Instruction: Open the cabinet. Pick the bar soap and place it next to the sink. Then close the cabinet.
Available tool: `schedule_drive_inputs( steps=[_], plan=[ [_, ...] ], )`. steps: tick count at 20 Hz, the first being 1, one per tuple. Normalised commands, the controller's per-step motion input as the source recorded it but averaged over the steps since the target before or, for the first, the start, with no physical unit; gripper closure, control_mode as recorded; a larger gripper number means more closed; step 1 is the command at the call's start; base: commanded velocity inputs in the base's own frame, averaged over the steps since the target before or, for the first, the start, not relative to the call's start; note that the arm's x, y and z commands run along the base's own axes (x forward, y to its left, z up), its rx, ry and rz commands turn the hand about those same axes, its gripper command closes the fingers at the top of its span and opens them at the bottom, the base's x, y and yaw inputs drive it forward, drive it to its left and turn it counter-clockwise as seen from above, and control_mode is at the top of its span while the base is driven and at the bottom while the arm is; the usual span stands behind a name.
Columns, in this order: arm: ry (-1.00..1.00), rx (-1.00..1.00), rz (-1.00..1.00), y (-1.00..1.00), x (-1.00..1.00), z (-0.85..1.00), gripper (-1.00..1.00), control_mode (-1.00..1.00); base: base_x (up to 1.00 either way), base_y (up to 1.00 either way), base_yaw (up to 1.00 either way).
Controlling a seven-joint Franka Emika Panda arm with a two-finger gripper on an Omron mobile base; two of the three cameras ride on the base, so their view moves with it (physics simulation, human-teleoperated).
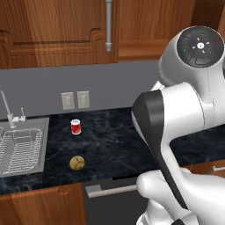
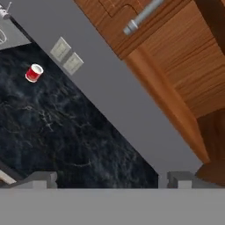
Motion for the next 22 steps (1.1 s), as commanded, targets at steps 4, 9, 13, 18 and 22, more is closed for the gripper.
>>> schedule_drive_inputs(
  steps=[4,9,13,18,22],
  plan=[
    [0.0,-0.25,-0.06,-0.02,0.0,-0.28,-1.0,-1.0,0.0,0.0,0.0],
    [0.0,-0.21,-0.05,-0.1,0.01,0.0,-1.0,-1.0,0.0,0.0,0.0],
    [0.0,-0.14,-0.07,-0.21,0.02,0.0,-1.0,-1.0,0.0,0.0,0.0],
    [-0.02,-0.06,-0.11,-0.25,0.0,0.0,-1.0,-1.0,0.0,0.0,0.0],
    [-0.02,-0.01,-0.14,-0.3,0.0,0.0,-1.0,-1.0,0.0,0.0,0.0]
  ],
)
